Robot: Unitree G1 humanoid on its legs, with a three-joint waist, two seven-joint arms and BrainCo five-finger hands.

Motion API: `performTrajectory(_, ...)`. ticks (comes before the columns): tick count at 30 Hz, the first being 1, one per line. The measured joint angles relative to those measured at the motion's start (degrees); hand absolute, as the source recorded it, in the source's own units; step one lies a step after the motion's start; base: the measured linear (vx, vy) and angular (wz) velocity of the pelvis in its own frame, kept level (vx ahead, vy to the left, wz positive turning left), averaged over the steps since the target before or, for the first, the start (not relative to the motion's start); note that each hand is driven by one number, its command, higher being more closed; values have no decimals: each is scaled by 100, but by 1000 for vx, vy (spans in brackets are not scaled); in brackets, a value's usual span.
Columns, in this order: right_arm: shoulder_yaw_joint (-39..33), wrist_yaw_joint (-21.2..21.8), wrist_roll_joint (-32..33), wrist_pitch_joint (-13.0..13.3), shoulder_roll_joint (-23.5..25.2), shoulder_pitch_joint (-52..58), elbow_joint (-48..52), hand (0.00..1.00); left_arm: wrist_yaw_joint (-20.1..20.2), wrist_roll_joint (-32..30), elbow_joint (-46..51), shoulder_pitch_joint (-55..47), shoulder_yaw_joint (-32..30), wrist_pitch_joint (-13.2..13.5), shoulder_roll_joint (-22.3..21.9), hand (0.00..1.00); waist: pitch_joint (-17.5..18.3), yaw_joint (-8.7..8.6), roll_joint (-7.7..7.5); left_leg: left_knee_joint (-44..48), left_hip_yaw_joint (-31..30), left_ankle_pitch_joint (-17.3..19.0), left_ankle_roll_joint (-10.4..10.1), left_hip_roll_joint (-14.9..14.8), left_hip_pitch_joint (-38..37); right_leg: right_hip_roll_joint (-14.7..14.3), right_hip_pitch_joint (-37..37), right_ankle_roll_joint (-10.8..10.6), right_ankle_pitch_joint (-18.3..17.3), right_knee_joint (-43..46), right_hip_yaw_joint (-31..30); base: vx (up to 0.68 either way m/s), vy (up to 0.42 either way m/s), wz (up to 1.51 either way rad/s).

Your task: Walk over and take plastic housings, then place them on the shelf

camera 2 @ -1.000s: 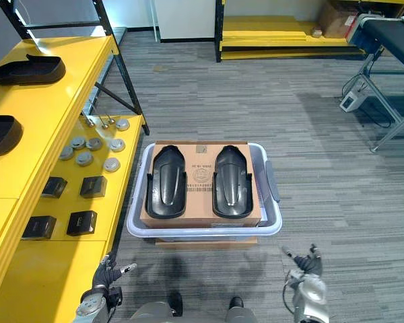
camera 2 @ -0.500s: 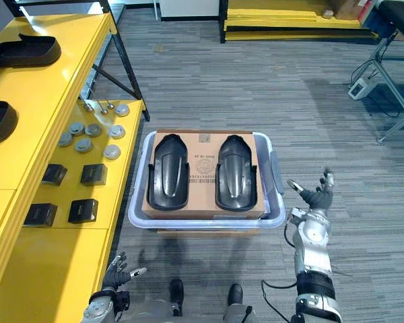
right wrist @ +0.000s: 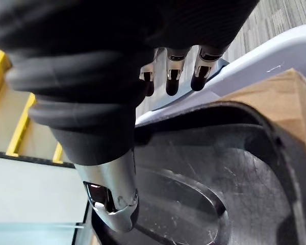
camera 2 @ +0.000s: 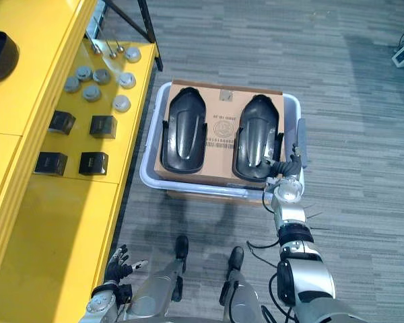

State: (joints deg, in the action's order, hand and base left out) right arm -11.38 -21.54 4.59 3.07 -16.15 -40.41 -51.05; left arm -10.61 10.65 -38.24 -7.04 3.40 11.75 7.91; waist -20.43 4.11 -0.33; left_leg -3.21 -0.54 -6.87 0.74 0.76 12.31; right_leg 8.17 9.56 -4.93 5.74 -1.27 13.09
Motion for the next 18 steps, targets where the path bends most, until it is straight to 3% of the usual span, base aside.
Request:
performTrajectory(1, -22, -33, 12, -3, -58, -116, -93, 0, -37, 1, 45, 4, 7, 2, -10, 0, -58, 1, 7, 0, -18, -1, 0, 6, 19, 0, 9, 1, 0, -4, 15, 62, 5, 6)
performTrajectory(2, -51, -72, 15, -3, -74, -185, -175, 100, -71, 2, 61, 4, 11, 6, -13, 0, -73, 0, 5, 1, -26, -1, 1, 8, 38, 0, 24, 1, 0, -4, 21, 69, -9, 5)
performTrajectory(9, -240, -332, 52, -217, -423, -891, -1077, 100, -212, 18, 62, 332, 182, 7, -7, 0, -311, 14, 5, 32, -64, 3, -1, -38, 108, 2, 76, 13, -5, 32, 43, 34, -8, 3)
performTrajectory(18, -452, -360, 157, -241, -464, -929, -1120, 100, -250, 103, 30, 371, 341, 7, 16, 0, -340, -1, 0, 62, -45, 4, -4, -21, 102, -24, 91, 63, -26, 78, 15, 3, 1, 0)
